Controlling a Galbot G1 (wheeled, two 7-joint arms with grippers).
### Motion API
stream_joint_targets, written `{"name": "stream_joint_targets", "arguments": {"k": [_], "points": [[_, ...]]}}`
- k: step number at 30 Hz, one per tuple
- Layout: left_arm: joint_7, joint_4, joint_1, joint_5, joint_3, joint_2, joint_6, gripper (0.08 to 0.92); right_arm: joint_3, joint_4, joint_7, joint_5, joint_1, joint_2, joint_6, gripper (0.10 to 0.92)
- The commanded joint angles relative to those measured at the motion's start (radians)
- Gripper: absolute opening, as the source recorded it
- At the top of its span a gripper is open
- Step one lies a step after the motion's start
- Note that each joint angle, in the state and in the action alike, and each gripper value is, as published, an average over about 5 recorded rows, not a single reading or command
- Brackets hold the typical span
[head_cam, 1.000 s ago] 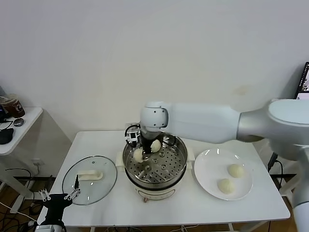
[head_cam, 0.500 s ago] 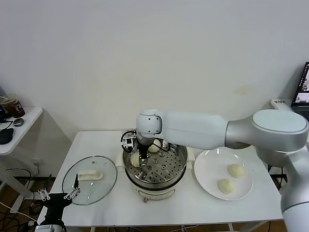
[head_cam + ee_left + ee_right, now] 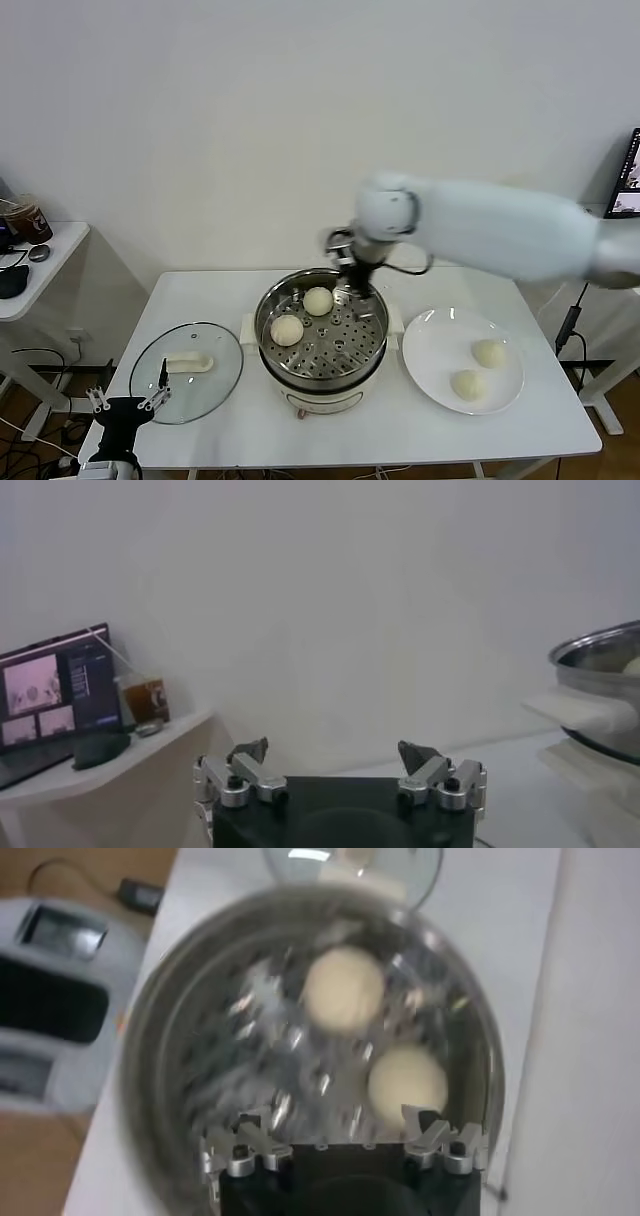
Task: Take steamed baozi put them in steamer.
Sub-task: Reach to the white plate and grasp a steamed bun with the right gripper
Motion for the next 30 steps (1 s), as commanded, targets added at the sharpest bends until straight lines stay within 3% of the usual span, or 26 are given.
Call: {"name": "stream_joint_targets", "arguments": {"k": [1, 8, 13, 20, 30], "points": [[0.001, 0.009, -0.006, 0.001, 0.005, 0.003, 0.001, 0.823, -0.055, 0.169, -0.165, -0.2, 0.063, -0.38, 0.166, 0.823], [0.003, 0.02, -0.011, 0.003, 0.008, 0.01, 0.002, 0.823, -0.005, 0.187, -0.107, -0.315, -0.128, -0.504, 0.203, 0.823], [0.003, 0.013, -0.008, 0.003, 0.0, 0.008, 0.004, 0.823, 0.186, 0.136, -0.028, -0.364, -0.398, -0.53, 0.214, 0.823], [0.004, 0.006, -0.002, 0.005, -0.01, 0.004, 0.008, 0.823, 0.405, 0.043, 0.036, -0.404, -0.691, -0.479, 0.222, 0.823], [0.003, -0.001, 0.015, 0.01, -0.02, -0.011, 0.006, 0.823, 0.488, -0.071, 0.046, -0.473, -0.802, -0.394, 0.235, 0.823]]}}
